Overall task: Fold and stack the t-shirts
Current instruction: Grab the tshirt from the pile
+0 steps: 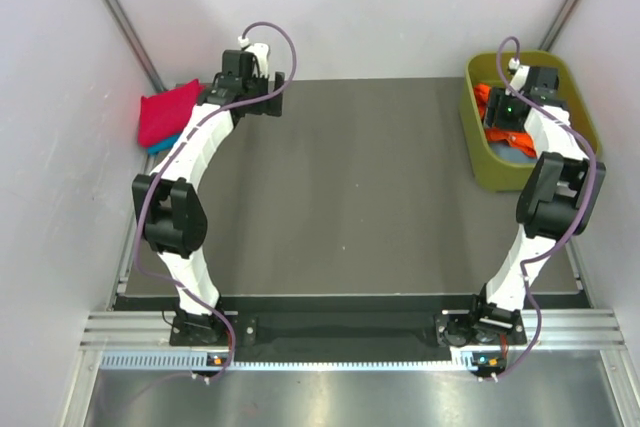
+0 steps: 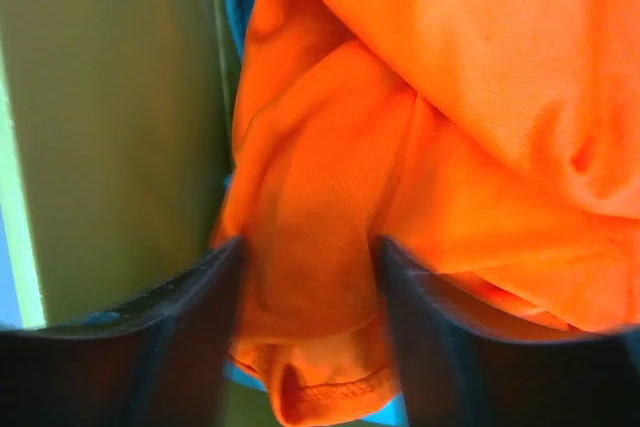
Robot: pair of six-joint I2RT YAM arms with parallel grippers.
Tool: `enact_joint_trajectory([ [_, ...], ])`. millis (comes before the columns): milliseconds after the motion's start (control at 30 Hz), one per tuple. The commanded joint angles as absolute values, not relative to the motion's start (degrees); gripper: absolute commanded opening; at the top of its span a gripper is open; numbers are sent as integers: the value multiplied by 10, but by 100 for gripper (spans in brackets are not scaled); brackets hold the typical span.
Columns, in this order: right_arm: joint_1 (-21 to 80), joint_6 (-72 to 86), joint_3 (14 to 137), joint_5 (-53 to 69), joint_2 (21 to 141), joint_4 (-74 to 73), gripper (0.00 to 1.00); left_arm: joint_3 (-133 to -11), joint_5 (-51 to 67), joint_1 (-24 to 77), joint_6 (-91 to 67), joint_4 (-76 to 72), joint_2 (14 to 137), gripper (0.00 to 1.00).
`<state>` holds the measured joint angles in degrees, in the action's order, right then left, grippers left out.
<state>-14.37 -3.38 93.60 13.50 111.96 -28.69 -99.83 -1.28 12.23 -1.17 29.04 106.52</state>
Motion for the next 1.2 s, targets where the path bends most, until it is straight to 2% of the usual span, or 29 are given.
enact_joint_trajectory([
  [0, -140, -47, 938, 162, 1109, -291, 50, -1026, -37, 129, -5, 265, 1068, 93],
  [133, -137, -50, 958, 162, 1078, -292, 31, -1025, -41, 140, 11, 265, 1061, 93],
  [233, -134, -62, 981, 161, 1046, -294, 30, -1022, -42, 143, 11, 263, 1056, 93],
  [333, -133, -71, 998, 158, 1015, -290, 20, -1020, -51, 146, 11, 262, 1057, 93],
  [467, -121, -87, 1002, 147, 964, -290, 15, -1022, -41, 148, 6, 265, 1050, 90],
  [567, -92, -130, 1003, 132, 912, -294, 0, -1024, -46, 148, 1, 261, 1031, 92],
  [833, 13, -143, 994, 132, 803, -296, 0, -997, -60, 147, -15, 259, 961, 94],
  [867, 17, -130, 984, 111, 787, -295, 6, -988, -62, 147, -18, 260, 952, 94],
  [900, 11, -121, 954, 99, 781, -294, 36, -972, -58, 146, -23, 263, 942, 95],
  [933, 4, -111, 937, 89, 775, -294, 52, -964, -51, 146, -26, 264, 922, 95],
  [967, -22, -78, 914, 93, 778, -294, 62, -956, -34, 146, -29, 268, 912, 95],
  [1000, -75, -58, 909, 112, 784, -303, 66, -941, -24, 146, -31, 272, 902, 95],
  [1167, -228, 78, 898, 258, 895, -327, 66, -881, 19, 145, -30, 273, 834, 95],
])
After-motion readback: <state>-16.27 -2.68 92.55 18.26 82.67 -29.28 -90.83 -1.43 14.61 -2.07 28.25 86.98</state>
